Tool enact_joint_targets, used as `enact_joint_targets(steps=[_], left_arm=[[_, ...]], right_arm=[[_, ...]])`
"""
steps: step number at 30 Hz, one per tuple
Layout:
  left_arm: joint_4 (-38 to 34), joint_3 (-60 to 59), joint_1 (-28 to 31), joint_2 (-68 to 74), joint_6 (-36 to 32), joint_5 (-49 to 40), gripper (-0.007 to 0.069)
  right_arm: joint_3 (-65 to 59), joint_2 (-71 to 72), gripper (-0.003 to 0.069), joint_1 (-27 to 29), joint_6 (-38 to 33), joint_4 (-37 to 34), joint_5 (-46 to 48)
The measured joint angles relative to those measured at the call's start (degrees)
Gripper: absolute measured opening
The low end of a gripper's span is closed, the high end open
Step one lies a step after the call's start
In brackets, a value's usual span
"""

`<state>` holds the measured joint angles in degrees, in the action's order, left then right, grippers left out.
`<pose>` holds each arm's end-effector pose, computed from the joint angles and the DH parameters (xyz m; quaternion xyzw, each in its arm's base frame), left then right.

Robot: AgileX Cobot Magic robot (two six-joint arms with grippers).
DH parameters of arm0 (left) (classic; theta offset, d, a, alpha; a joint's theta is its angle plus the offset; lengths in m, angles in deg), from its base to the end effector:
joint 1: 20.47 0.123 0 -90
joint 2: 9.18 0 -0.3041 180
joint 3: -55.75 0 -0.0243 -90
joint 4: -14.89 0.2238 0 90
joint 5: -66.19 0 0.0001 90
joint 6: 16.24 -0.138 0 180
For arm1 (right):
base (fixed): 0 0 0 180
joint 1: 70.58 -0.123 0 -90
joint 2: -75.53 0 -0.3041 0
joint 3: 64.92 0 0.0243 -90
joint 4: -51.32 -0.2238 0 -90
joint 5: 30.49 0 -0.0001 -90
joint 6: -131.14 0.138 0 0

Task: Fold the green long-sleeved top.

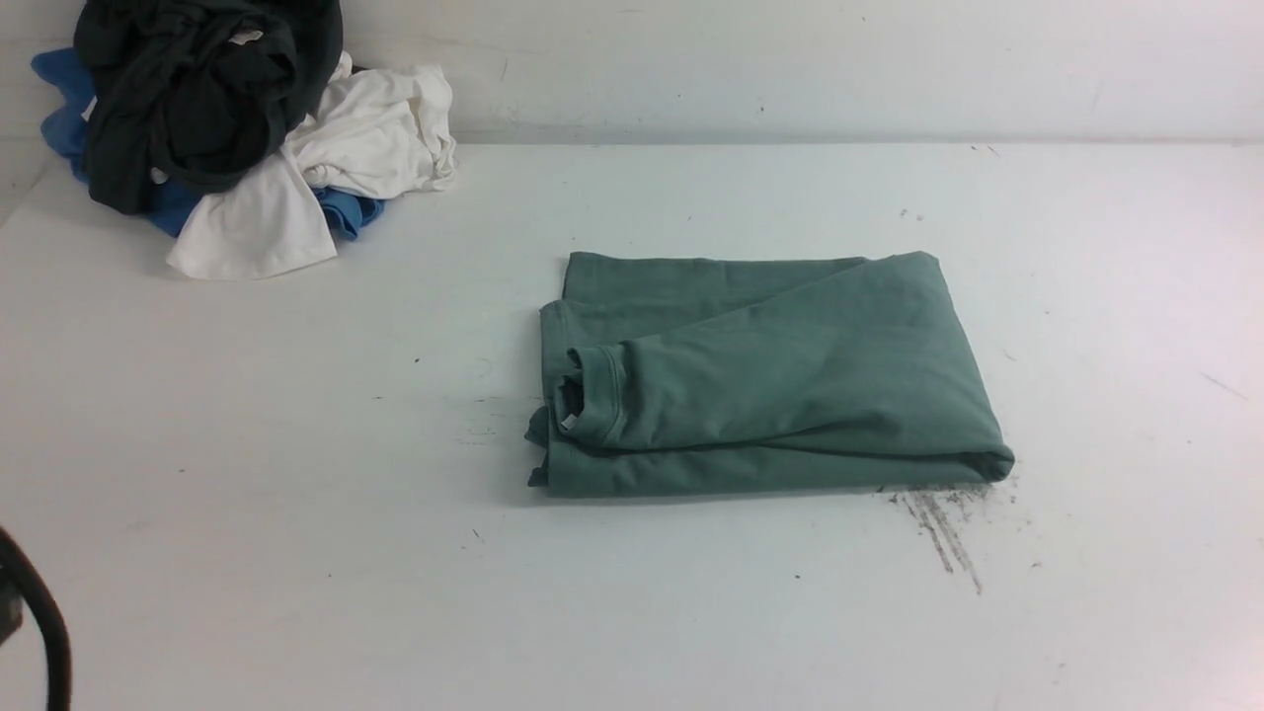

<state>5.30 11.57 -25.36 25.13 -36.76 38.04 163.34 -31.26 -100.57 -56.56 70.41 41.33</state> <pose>0.0940 -0.0189 0.3242 0.1411 0.7874 0.0060 0.6000 0.3396 0.1465 0.4684 -0.2709 0.8533 -0.0816 0.4381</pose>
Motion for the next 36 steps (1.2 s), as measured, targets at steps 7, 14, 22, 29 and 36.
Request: enact_joint_targets(steps=[7,14,22,29,36], left_arm=[[-0.5,-13.9,0.0,-9.2,0.5,21.8,-0.0007],[-0.6,-16.0,0.0,-12.8,0.6,23.9,-0.0007],[-0.6,-16.0,0.0,-12.8,0.6,21.9,-0.0007],[-0.6,-16.0,0.0,-12.8,0.6,21.9,-0.0007],[-0.6,-16.0,0.0,-12.8,0.6,21.8,-0.0007]], right_arm=[[-26.8,26.6,-0.0014,4.8,3.1,-7.3,-11.3],[-69.6,52.1,-0.0014,4.8,5.3,-15.8,-43.9],[-103.2,72.0,-0.0014,4.8,8.4,-20.8,-67.3],[-114.6,76.0,-0.0014,4.8,8.6,-21.1,-70.5],[-119.0,76.2,-0.0014,4.9,8.1,-20.1,-65.5]])
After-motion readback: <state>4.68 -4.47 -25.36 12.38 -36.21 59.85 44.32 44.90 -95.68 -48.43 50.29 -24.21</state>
